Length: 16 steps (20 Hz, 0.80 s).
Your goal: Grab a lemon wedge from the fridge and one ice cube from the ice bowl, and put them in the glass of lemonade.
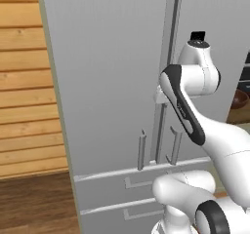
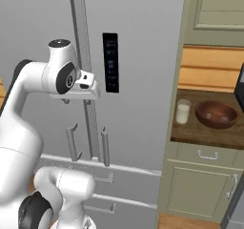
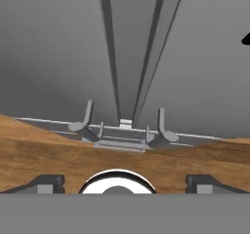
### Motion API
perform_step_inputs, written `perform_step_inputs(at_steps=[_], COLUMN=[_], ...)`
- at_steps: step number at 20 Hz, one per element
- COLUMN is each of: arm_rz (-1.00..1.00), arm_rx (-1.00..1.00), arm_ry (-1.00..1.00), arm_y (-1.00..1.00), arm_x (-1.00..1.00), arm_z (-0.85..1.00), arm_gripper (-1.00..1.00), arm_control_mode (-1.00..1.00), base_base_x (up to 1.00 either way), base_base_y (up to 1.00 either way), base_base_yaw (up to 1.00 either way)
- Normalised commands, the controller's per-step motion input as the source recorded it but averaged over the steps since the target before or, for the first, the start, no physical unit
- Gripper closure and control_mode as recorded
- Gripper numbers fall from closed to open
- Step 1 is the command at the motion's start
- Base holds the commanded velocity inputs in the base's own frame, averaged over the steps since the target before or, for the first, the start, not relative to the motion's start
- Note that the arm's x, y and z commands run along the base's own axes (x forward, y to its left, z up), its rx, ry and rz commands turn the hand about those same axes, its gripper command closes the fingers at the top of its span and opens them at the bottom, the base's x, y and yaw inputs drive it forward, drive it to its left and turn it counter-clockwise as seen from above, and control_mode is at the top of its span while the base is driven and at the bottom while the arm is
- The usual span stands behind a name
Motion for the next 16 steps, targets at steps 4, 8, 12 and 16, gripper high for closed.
perform_step_inputs(at_steps=[4, 8, 12, 16], arm_rz=[0.00, 0.00, 0.00, 0.00], arm_rx=[0.00, 0.00, 0.00, 0.00], arm_ry=[0.00, 0.00, 0.00, 0.00], arm_y=[0.00, 0.00, 0.00, 0.00], arm_x=[0.00, 0.00, 0.00, 0.00], arm_z=[0.00, 0.00, 0.00, 0.00], arm_gripper=[-1.00, -1.00, -1.00, -1.00], arm_control_mode=[1.00, 1.00, 1.00, 1.00], base_base_x=[-0.79, -0.73, -0.64, -0.92], base_base_y=[-0.01, 0.00, 0.00, 0.00], base_base_yaw=[0.00, 0.00, 0.00, 0.00])
